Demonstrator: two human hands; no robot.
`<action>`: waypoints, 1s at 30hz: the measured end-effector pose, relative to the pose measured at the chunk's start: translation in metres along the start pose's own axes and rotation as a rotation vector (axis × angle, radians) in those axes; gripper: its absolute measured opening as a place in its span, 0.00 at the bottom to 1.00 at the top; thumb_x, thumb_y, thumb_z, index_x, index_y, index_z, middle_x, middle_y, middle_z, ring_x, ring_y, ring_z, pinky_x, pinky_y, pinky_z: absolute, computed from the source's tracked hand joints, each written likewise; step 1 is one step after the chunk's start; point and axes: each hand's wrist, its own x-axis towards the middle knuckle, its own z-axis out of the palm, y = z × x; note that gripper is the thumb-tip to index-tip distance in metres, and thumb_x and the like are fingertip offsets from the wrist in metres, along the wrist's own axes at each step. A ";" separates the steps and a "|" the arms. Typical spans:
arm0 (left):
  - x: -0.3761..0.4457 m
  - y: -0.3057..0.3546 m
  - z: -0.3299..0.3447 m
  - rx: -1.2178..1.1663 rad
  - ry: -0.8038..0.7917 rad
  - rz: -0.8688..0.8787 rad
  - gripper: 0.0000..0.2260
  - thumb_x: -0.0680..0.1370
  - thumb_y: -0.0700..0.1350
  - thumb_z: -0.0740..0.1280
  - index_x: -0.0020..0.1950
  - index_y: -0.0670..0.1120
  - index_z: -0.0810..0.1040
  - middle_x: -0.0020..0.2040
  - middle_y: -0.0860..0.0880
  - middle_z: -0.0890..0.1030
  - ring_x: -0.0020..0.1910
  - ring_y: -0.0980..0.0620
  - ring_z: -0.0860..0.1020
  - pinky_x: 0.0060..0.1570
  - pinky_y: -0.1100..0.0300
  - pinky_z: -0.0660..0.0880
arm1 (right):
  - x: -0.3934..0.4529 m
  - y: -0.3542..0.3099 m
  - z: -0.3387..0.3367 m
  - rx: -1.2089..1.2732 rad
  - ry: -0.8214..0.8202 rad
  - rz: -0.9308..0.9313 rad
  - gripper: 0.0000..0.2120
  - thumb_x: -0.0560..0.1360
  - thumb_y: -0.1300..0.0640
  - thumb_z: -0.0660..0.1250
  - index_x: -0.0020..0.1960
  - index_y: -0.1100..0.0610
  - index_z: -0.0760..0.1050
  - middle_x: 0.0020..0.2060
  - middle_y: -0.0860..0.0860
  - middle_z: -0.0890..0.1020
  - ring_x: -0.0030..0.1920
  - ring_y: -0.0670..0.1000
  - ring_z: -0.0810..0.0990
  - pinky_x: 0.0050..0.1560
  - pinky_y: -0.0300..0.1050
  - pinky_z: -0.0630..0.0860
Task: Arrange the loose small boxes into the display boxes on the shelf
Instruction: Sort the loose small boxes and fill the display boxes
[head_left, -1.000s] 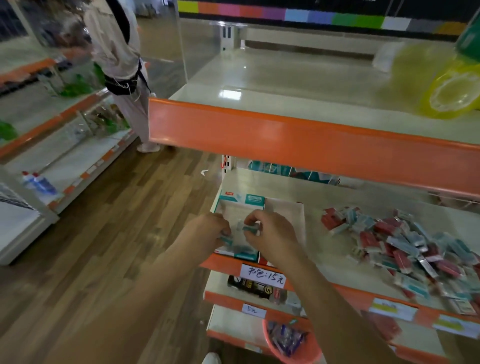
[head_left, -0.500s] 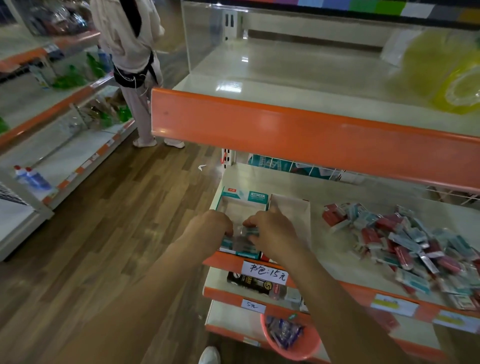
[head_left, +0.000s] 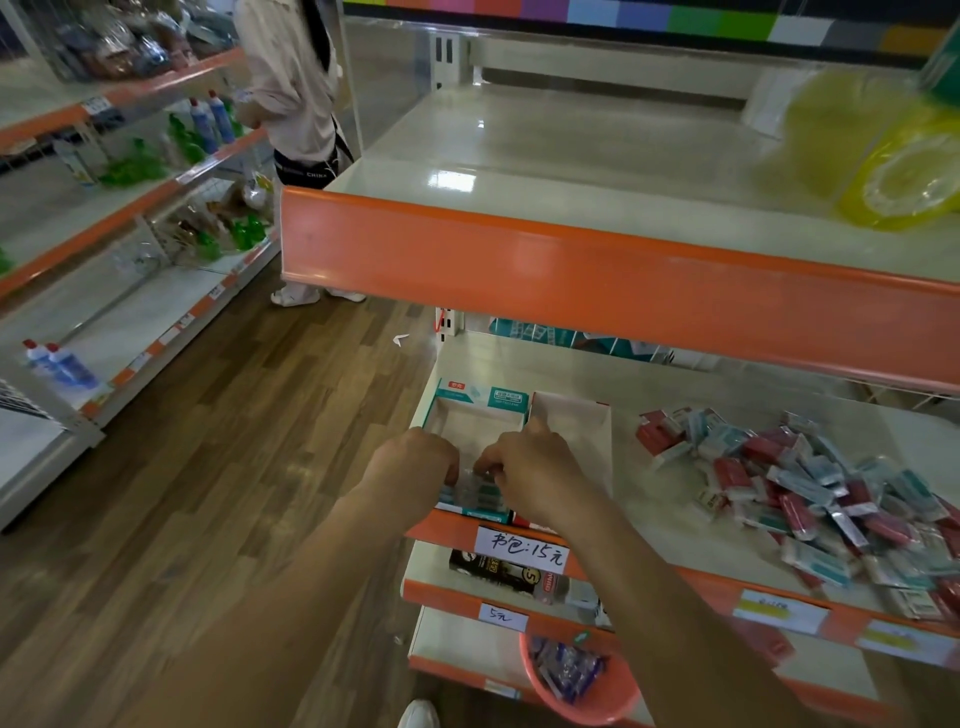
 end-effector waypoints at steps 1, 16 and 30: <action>0.002 0.001 0.000 -0.010 -0.011 -0.005 0.12 0.75 0.45 0.68 0.57 0.54 0.77 0.54 0.48 0.76 0.45 0.50 0.75 0.41 0.60 0.72 | -0.001 0.000 0.000 0.003 0.008 0.000 0.19 0.74 0.62 0.69 0.61 0.46 0.79 0.71 0.50 0.62 0.65 0.58 0.69 0.65 0.51 0.74; 0.006 0.069 0.012 -0.067 0.375 0.263 0.19 0.77 0.44 0.62 0.69 0.49 0.67 0.63 0.47 0.72 0.59 0.47 0.71 0.56 0.52 0.71 | -0.048 0.082 -0.021 0.273 0.488 0.074 0.09 0.77 0.56 0.67 0.56 0.49 0.80 0.52 0.45 0.81 0.52 0.47 0.78 0.51 0.43 0.75; 0.012 0.172 0.021 -0.122 0.371 0.525 0.19 0.77 0.46 0.63 0.67 0.47 0.70 0.66 0.47 0.69 0.66 0.47 0.65 0.61 0.56 0.67 | -0.101 0.149 -0.013 0.199 0.701 0.230 0.15 0.66 0.68 0.73 0.52 0.60 0.82 0.51 0.58 0.81 0.49 0.60 0.81 0.44 0.46 0.77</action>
